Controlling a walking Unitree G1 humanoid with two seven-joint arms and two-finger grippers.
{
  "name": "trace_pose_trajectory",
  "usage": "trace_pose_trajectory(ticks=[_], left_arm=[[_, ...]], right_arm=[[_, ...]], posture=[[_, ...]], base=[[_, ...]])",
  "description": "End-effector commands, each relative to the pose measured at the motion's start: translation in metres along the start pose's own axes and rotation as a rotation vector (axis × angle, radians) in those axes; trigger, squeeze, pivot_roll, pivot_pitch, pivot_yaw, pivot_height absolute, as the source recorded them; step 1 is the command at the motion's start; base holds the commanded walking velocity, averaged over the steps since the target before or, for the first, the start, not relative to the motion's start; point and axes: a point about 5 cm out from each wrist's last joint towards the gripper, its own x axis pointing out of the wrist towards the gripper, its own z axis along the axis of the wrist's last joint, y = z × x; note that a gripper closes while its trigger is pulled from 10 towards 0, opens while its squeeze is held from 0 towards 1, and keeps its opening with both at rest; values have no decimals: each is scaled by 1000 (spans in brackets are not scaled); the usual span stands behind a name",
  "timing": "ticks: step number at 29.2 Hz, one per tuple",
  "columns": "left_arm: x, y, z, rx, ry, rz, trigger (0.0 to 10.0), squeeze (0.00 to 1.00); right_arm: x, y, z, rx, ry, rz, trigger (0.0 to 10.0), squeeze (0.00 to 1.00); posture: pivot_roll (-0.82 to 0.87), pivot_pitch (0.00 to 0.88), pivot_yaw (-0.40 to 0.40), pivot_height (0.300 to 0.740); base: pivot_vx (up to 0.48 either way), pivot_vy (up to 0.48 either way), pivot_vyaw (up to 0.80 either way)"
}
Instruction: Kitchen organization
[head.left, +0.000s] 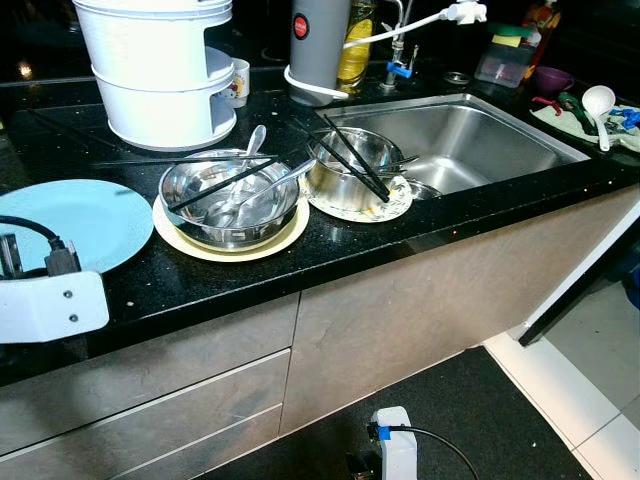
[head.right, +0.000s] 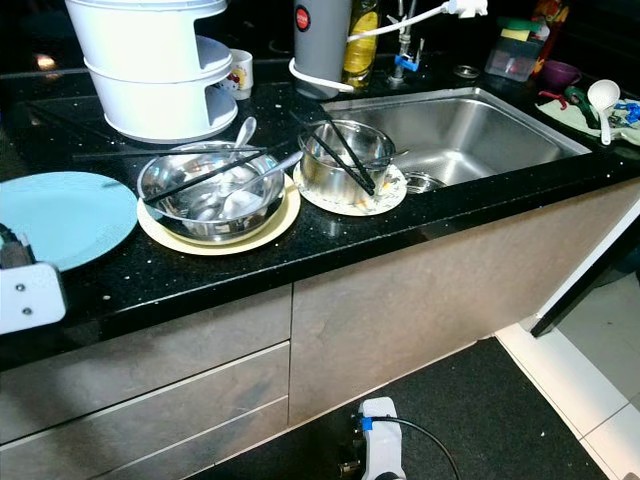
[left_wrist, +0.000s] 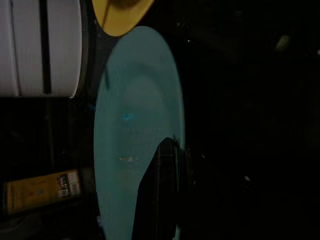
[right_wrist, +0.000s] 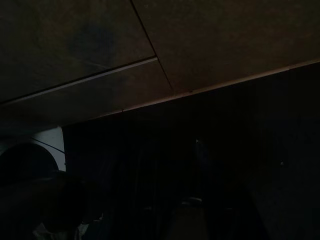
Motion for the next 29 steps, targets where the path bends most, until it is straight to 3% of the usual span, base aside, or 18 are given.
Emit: trace_pose_trajectory(ticks=[1, 9, 12, 15, 18, 21, 25, 29], left_arm=[[3, -12, -2, -22, -2, -64, 0, 0], [0, -6, 4, -37, -46, -88, 0, 0], [-10, 7, 17, -126, -120, -126, 0, 0], [-23, 14, 23, -223, -135, -228, 0, 0], [-26, 16, 24, -240, -141, -237, 0, 0], [-33, 23, 35, -363, -202, -280, 0, 0], [-39, 19, 38, -407, -177, -383, 0, 0], [-43, 10, 34, -397, -116, -449, 0, 0]], right_arm=[[-3, -2, -8, 0, 32, -9, 10000, 0], [-3, -2, -7, 1, 29, -9, 10000, 0], [-3, -2, -7, 1, 29, -10, 10000, 0], [-3, -2, -7, 1, 29, -10, 10000, 0], [-3, -2, -7, 1, 29, -10, 10000, 0], [-3, -1, -7, 0, 31, -8, 10000, 0], [-2, 0, -7, 1, 29, -6, 10000, 0], [-2, 0, -6, 1, 29, -5, 10000, 0]], posture=[[25, 165, -92, 740], [25, 163, -92, 740], [24, 165, -93, 740], [26, 167, -93, 740], [26, 167, -93, 740], [33, 167, -96, 740], [34, 167, -95, 740], [33, 167, -95, 740]], base=[[0, 0, 0], [0, 0, 0], [0, 0, 0], [0, 0, 0], [0, 0, 0], [0, 0, 0], [0, 0, 0], [0, 0, 0]])
